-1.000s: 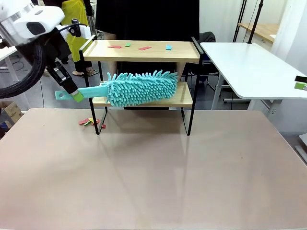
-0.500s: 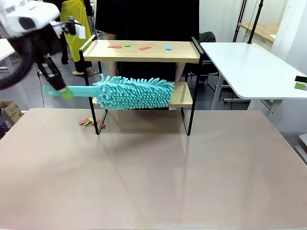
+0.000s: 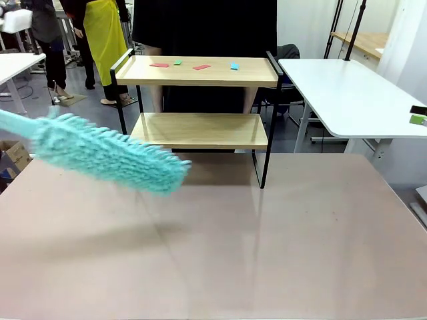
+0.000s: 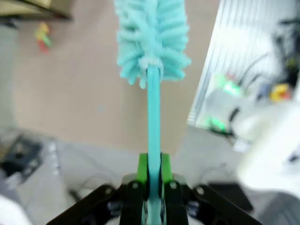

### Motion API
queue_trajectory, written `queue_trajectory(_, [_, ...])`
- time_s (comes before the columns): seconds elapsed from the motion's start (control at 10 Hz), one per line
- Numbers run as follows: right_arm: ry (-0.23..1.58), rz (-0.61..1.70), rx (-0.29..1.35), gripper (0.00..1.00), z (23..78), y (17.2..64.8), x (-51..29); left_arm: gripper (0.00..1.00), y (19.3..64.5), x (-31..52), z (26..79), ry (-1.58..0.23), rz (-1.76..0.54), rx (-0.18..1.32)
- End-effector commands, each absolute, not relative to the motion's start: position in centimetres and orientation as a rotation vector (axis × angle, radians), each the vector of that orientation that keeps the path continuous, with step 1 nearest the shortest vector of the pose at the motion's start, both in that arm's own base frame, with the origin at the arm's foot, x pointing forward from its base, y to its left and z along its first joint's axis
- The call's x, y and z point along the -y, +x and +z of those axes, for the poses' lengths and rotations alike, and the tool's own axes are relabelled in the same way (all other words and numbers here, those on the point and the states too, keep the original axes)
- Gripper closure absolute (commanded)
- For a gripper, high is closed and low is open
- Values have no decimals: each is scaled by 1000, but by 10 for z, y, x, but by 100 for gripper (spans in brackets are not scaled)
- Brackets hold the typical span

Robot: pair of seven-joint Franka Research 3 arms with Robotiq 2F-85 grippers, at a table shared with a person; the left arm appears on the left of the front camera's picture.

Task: Clean the shelf.
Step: Clean the specific section of the Shelf indicated by the human with the Duster.

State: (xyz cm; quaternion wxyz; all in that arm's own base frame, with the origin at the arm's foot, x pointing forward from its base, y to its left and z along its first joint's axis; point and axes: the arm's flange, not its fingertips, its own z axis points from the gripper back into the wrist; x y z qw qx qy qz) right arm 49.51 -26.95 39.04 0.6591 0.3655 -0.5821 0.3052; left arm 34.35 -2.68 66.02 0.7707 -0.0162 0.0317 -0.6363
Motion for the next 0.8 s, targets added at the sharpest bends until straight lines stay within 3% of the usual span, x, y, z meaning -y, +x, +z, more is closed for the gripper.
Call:
queue_trajectory(0.0, [824, 696, 1319, 0, 393, 496, 268, 87, 334, 21, 679, 174, -1462, -198])
queue_trajectory(0.3, [824, 696, 1319, 0, 393, 496, 268, 87, 334, 19, 672, 338, -1514, -348])
queue_trajectory(0.5, [824, 696, 1319, 0, 393, 496, 268, 87, 327, 23, 668, 333, -1577, -405])
queue_trajectory(0.7, [824, 696, 1319, 0, 393, 496, 268, 87, 333, 27, 666, 333, -1560, -372])
